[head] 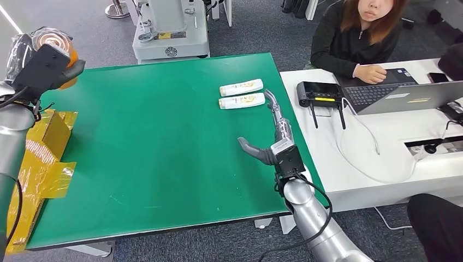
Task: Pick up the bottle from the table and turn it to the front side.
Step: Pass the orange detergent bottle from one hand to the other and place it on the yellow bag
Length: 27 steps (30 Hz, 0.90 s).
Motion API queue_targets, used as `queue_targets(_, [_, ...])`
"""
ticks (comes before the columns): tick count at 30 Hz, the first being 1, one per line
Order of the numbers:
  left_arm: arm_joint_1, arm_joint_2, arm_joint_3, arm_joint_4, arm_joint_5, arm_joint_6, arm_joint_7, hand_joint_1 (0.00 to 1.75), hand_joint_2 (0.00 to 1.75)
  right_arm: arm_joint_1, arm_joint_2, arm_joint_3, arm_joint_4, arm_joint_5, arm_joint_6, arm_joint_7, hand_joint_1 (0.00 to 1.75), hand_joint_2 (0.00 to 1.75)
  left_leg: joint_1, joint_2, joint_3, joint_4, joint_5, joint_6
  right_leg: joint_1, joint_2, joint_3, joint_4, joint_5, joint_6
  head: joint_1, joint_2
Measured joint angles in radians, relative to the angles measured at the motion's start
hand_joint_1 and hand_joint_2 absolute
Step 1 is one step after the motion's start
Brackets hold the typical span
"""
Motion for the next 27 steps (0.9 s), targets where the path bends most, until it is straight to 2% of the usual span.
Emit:
queue_targets(6, [-0.002,0.038,-0.020,0.000,-0.173,0.120,-0.015,1.75,1.75,0.012,-0.001,0.002,-0.010,0.005,-0.001,0.001,0.00,1.75,0.000,0.000,0.000,0.000,0.000,0.000,0.000,0.000,0.000,0.000,0.000,0.000,0.000,0.000])
queue_targets(13, [-0.019,0.102,-0.100,0.002,-0.507,0.247,0.027,1.75,1.75,0.035,-0.003,0.004,-0.025,-0.008,-0.027,0.001,0.00,1.75,0.000,0.000,0.000,0.000,0.000,0.000,0.000,0.000,0.000,0.000,0.000,0.000,0.000,0.000])
queue_targets(18, [-0.028,0.138,-0.152,0.009,-0.597,0.268,0.049,1.75,1.75,0.059,-0.011,0.004,-0.054,-0.016,-0.037,0.002,0.00,1.75,0.000,0.000,0.000,0.000,0.000,0.000,0.000,0.000,0.000,0.000,0.000,0.000,0.000,0.000])
queue_targets(21, [-0.029,0.157,-0.190,0.014,-0.710,0.291,0.087,1.75,1.75,0.080,-0.016,0.003,-0.079,-0.015,-0.050,0.009,0.00,1.75,0.000,0.000,0.000,0.000,0.000,0.000,0.000,0.000,0.000,0.000,0.000,0.000,0.000,0.000])
queue_targets(27, [-0.014,0.210,-0.254,0.024,-0.891,0.300,0.156,1.75,1.75,0.187,-0.027,-0.031,-0.188,0.011,-0.074,0.036,0.00,1.75,0.000,0.000,-0.001,0.000,0.000,-0.001,0.000,0.000,-0.001,0.000,0.000,0.000,0.000,0.000])
